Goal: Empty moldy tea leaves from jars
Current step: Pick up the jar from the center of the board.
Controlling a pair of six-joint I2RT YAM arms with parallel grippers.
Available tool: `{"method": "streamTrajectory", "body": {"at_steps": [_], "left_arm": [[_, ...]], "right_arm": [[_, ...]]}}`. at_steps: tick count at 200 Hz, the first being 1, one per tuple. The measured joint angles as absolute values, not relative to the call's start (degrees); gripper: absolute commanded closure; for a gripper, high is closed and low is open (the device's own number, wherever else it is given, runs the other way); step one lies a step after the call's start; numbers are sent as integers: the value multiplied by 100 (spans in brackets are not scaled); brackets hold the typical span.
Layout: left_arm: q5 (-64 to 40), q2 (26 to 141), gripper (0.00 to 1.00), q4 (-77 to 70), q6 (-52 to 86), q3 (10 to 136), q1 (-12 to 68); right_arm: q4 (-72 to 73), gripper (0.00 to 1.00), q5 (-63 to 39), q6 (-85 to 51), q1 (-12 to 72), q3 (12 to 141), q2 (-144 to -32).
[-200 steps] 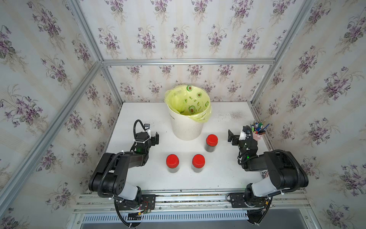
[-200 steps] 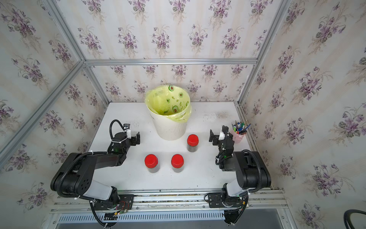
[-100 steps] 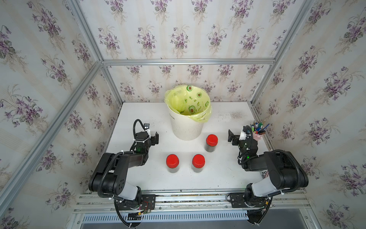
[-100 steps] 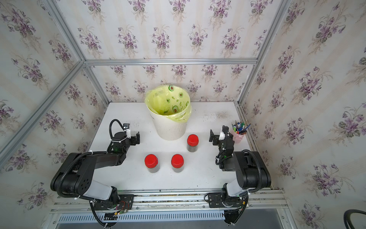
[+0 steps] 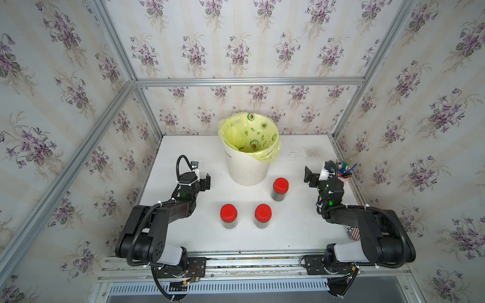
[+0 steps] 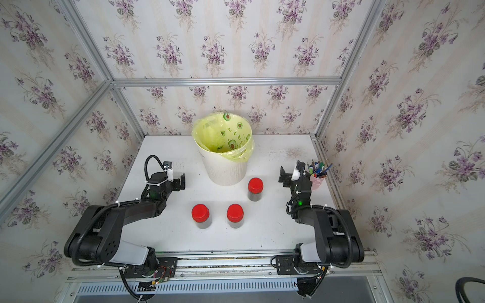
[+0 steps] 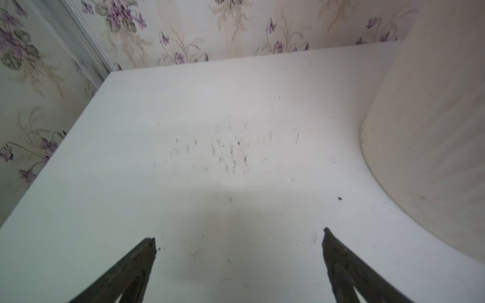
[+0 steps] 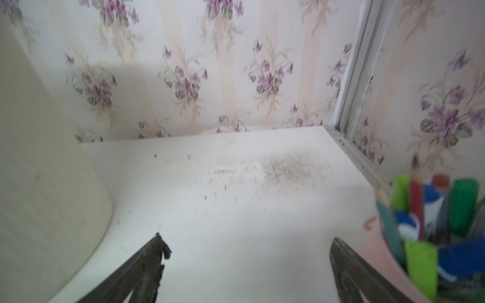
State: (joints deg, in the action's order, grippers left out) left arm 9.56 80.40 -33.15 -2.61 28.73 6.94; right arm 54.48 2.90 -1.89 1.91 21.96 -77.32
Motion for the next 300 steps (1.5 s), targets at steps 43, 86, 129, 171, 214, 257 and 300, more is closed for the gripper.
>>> {"method": "streamTrajectory", "body": {"at_steps": [43,86,129,171,214,257,300], "left_arm": [[1234,6239,0,-1903,-36,3444,705],[867,4871,0,-423,652,4049,701],[163,4150,0,191,1380,4034,687],[-449,4532,0,781,1584,4550,683],[-825,4543,0,1085,1610,4633,683],[-1041,4427,1,1190,1605,4633,679],[-1225,4521,1,1208,1608,4661,679]], "right_arm": [[4080,0,-165,-1315,191,2698,-6195],[2364,0,-1120,-1745,443,3334,-5496],[261,0,-657,-1295,2132,4115,-4740],[-963,0,-69,-1494,3142,4694,-4816],[-2187,0,720,-1675,4692,5181,-5732],[-2773,7,1135,-1984,5544,5419,-6084],[-3000,9,1240,-2344,6040,5192,-6163]]}}
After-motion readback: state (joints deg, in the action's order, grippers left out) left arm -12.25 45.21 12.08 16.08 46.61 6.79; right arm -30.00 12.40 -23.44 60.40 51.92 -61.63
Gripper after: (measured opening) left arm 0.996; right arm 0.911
